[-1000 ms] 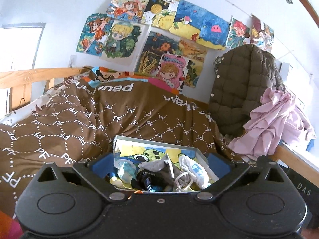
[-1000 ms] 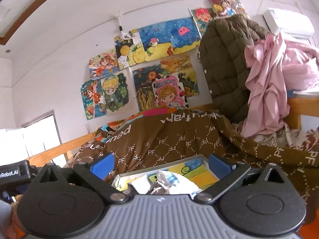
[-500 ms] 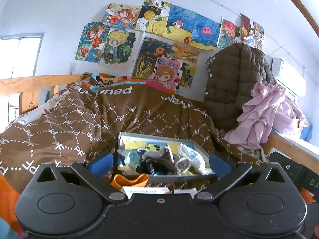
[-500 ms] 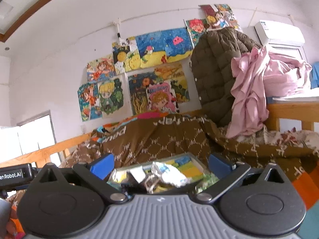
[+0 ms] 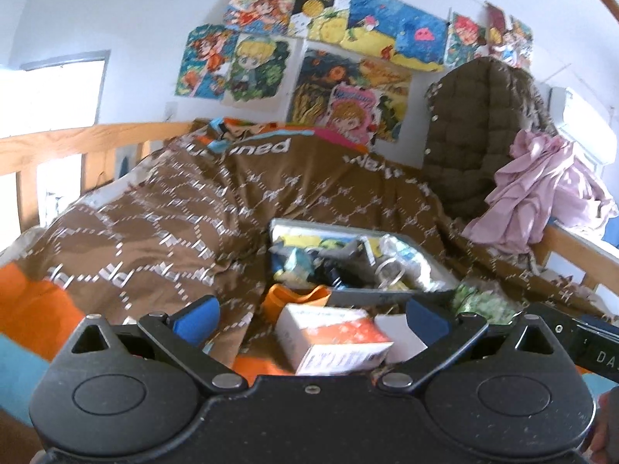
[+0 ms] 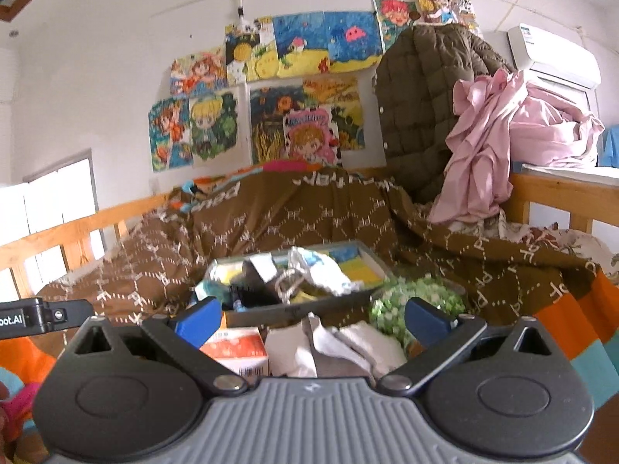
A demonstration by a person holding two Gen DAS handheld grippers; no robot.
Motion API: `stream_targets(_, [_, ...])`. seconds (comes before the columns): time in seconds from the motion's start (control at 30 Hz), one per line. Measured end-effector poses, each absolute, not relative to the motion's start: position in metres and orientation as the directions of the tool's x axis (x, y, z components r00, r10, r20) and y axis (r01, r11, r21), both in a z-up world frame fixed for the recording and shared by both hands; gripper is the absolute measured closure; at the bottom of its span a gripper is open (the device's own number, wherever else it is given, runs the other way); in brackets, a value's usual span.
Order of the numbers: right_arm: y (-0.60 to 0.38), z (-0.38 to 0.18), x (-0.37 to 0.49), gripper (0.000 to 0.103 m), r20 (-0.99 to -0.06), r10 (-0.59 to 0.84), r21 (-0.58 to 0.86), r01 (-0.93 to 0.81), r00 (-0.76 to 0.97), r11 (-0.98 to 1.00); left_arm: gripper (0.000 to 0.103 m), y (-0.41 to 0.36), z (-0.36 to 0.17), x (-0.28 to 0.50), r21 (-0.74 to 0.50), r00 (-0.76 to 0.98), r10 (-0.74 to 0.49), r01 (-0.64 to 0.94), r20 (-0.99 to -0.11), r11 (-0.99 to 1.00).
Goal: Organize soft objects
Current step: 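Move both open grippers back toward the pile beside the orange-white box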
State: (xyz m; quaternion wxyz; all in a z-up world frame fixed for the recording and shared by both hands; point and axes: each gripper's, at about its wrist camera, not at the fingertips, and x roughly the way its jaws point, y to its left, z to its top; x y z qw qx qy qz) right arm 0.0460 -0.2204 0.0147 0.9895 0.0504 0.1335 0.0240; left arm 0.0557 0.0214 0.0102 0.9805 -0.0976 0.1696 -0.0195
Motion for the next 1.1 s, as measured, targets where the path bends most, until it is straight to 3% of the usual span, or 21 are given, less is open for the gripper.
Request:
stream_targets(0.63, [-0.213, -0.005, 0.073, 0.000, -0.433, 0.059, 0.081, -0.026, 0.899, 0.996, 0.001, 0.016, -0.019, 0.071, -0.159, 0.888, -0.045, -0.032, -0.457, 0.987])
stream_targets(1.1, [-0.231, -0.009, 0.091, 0.000, -0.497, -0.027, 0.112, 0.095, 0.868, 0.989, 0.001, 0.005, -0.035, 0.085, -0.184, 0.882, -0.139, 0.061, -0.450, 0.981])
